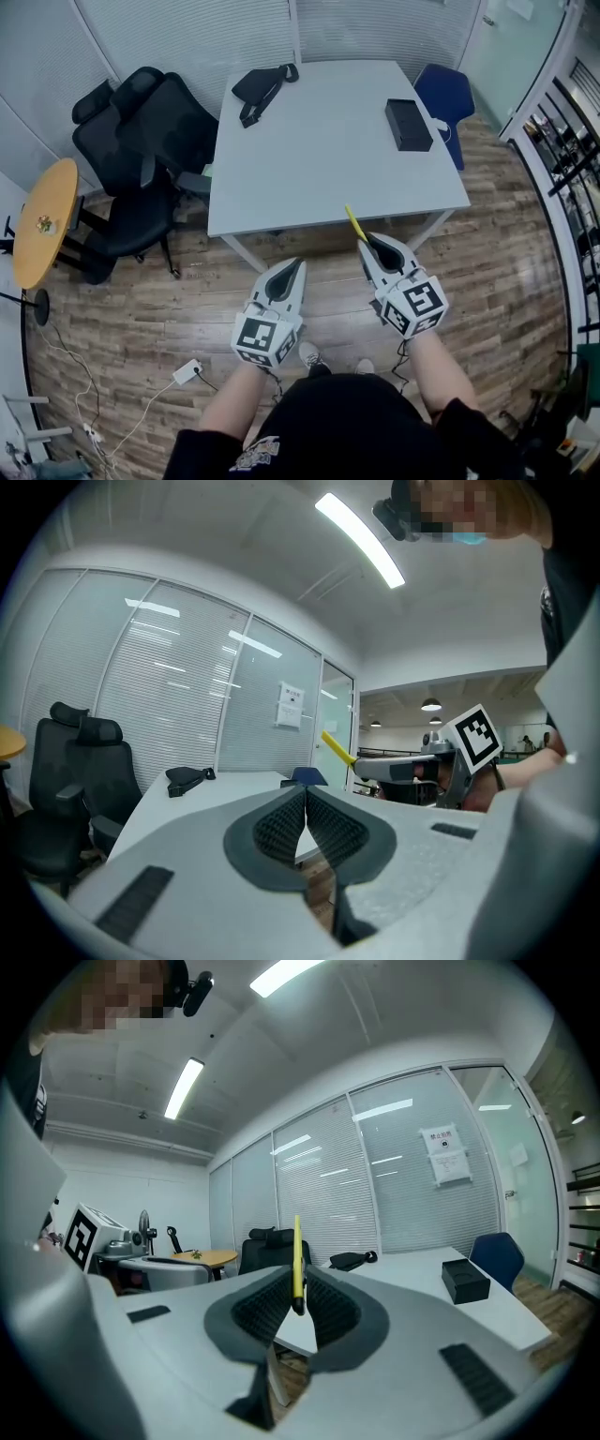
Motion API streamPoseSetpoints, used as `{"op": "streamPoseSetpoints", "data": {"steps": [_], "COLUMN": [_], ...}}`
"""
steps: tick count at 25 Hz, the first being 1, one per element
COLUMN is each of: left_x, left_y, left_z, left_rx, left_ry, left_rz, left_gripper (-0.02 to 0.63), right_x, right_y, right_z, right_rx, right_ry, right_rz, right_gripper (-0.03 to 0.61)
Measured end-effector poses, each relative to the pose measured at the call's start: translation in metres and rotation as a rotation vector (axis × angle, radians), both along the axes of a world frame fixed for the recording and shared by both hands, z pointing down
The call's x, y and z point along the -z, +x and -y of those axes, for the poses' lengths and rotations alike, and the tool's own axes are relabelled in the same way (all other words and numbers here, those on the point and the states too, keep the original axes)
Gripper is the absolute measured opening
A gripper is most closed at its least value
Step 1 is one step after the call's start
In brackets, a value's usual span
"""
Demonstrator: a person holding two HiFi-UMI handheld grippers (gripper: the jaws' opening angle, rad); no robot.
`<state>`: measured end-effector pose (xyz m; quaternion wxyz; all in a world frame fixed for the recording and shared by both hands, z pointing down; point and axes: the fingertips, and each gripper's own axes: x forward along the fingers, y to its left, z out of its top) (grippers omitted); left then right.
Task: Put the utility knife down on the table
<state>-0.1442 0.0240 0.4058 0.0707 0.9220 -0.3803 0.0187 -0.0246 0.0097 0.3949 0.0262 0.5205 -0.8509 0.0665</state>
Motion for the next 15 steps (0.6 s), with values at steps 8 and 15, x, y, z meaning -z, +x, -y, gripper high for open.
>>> {"op": "streamPoseSetpoints", "data": {"steps": [8,15], "left_x": [-0.001,-0.004], "left_y": [-0.016,-0.004], "left_z": [0.026,0.051], "left_rx": [-0.033,-0.039], "left_ry": [0.005,-0.002], "left_rz": [0.002,0.006], "left_gripper": [0.006,0.006], "right_x": [0.004,0.0], "right_y": [-0.016,-0.004], "right_z": [0.031,0.06], "right_rx": [-0.029,-0.026], "right_ry": [0.011,0.008], "right_rz": [-0.005,-0.011], "right_gripper": [0.052,0.052]}}
